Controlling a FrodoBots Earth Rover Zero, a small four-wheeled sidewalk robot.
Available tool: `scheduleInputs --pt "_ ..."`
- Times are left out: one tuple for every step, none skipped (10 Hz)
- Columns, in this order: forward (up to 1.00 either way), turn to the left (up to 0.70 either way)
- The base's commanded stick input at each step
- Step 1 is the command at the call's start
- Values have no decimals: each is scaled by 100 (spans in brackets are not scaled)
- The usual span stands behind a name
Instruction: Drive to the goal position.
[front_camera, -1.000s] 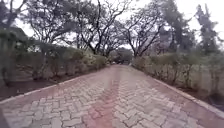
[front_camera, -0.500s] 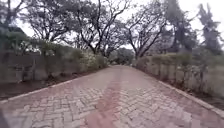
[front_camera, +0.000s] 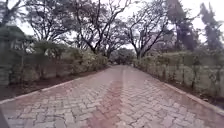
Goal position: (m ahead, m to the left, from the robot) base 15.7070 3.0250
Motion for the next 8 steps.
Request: scheduleInputs --pt "70 0" --pt "70 0" --pt "70 0" --pt "70 0" --pt "70 0" --pt "70 0" --pt "70 0" --pt "70 0"
